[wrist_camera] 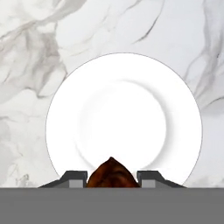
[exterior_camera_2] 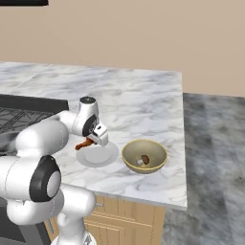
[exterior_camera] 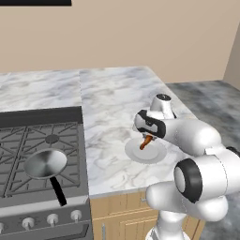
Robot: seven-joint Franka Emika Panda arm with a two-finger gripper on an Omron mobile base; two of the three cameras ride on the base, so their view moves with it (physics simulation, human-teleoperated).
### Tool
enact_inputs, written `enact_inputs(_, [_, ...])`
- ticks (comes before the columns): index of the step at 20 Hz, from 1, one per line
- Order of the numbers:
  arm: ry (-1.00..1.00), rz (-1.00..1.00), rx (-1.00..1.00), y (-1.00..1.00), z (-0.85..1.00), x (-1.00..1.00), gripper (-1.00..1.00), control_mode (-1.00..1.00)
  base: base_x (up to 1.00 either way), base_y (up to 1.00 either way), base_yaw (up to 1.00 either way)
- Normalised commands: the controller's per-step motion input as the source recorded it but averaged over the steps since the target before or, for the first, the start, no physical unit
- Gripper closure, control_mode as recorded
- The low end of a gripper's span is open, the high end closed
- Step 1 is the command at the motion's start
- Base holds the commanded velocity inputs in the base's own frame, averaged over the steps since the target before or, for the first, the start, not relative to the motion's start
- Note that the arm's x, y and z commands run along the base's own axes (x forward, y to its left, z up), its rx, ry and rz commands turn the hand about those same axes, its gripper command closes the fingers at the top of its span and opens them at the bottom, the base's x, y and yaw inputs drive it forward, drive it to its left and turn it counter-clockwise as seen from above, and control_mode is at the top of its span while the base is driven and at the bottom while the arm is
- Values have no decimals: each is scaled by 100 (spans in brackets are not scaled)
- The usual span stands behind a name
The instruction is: Place the chicken drumstick on the plate and place the mushroom on the same plate.
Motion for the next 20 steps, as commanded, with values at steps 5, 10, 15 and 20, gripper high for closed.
enact_inputs(5, [-1, 0, 4, -2, -34, 19, 100, -100, 0, 0, 0])
enact_inputs(10, [0, 0, 0, 0, -14, 31, 100, -100, 0, 0, 0])
enact_inputs(15, [0, 0, 0, 0, -15, 22, 100, -100, 0, 0, 0])
enact_inputs(20, [-1, 0, 0, 0, -22, 9, 100, -100, 0, 0, 0])
